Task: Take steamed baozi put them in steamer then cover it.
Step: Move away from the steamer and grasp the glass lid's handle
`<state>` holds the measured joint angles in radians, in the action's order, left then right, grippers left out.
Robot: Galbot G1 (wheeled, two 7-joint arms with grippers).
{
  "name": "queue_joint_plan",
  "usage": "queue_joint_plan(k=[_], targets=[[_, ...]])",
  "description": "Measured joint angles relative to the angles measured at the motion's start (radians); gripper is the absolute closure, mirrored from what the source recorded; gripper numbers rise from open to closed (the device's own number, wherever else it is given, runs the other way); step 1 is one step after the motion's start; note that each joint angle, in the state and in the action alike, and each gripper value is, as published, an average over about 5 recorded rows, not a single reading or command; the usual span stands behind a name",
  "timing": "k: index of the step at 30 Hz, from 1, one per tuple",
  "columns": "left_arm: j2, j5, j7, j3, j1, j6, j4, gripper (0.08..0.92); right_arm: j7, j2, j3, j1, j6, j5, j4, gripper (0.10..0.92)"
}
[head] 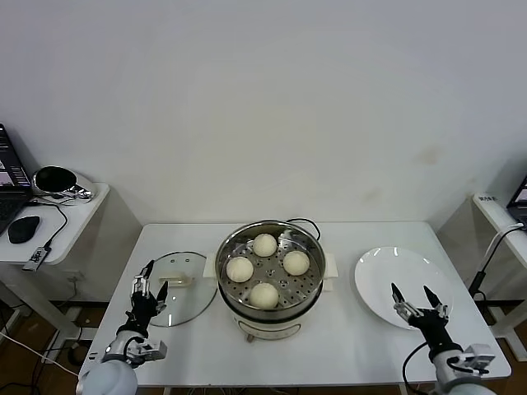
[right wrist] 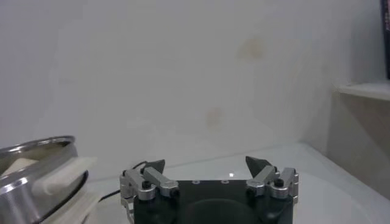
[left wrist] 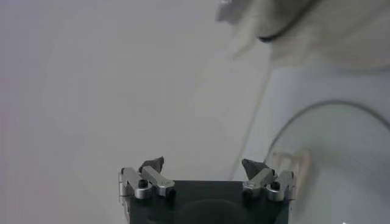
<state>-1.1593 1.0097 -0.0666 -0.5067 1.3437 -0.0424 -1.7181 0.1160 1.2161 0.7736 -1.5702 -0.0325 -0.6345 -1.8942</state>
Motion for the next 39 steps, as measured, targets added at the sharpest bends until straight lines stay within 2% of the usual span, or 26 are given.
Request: queue_joint_plan(k=[11, 39], targets=[[0.010, 0.115, -0.013, 0.063, -0.081, -0.057, 0.116, 0.177, -0.009, 0.029, 0.008, -0.008, 0.008, 0.023, 0.008, 0.203], [-0.048, 0.190, -0.018, 0.138, -0.233, -0.162, 0.291, 0.177, -0.015, 0.057, 0.012, -0.010, 0.026, 0.059, 0.050, 0.203]])
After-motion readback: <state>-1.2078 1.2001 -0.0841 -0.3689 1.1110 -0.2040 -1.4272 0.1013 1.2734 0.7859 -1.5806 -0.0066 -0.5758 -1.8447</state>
